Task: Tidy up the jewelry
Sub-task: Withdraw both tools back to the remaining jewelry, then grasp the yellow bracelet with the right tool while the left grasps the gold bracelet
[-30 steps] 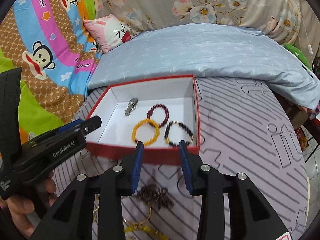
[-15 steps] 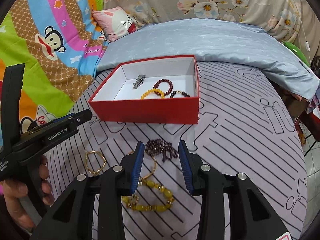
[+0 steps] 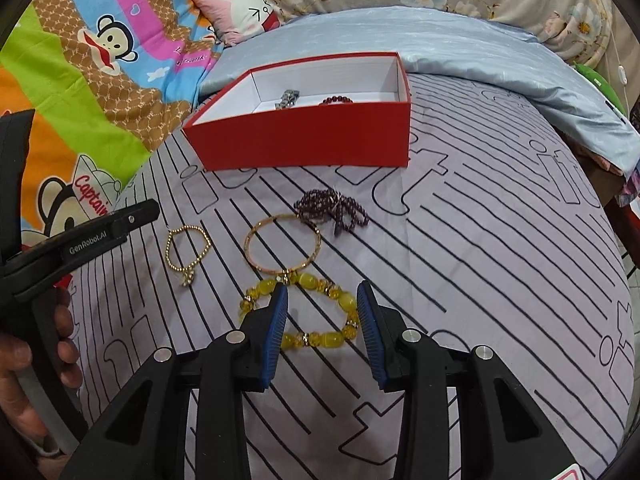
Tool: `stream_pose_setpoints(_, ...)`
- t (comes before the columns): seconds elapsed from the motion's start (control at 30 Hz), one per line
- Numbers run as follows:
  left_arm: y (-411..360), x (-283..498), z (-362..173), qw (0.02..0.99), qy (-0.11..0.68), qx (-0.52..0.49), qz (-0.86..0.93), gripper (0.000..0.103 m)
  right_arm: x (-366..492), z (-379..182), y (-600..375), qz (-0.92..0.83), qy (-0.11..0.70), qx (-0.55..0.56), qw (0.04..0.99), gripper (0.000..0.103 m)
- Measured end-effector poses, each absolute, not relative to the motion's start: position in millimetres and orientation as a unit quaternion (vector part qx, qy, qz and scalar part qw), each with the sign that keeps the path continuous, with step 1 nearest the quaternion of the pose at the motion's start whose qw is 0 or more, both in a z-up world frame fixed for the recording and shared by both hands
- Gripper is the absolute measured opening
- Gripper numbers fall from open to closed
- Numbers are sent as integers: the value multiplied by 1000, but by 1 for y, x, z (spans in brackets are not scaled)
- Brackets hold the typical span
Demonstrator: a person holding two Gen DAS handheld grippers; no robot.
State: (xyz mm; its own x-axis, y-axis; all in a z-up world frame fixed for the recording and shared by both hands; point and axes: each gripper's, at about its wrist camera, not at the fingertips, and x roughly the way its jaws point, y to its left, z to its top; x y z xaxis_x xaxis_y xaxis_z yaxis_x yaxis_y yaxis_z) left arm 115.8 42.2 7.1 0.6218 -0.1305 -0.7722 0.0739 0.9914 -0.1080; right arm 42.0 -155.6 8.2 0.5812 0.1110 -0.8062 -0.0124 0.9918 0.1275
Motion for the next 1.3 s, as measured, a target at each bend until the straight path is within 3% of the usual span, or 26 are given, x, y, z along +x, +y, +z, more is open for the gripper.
stream_pose_setpoints(0.6, 35, 117, -26, 890, 451, -16, -58, 42, 44, -9, -164, 25, 475, 54, 878, 36)
stream_pose_setpoints(0.9, 32, 115, -27, 895, 443, -2, -58, 43, 52, -17, -159, 24, 475, 43, 878, 27)
stream_pose_setpoints(1.13, 29, 112, -29, 898, 436, 4, -60, 48, 54, -18, -162, 14, 470, 32, 882, 10)
stream_pose_setpoints(1.3, 30, 112, -28, 897, 438, -1, -61, 48, 52, -18, -164, 17, 471, 38, 881, 10)
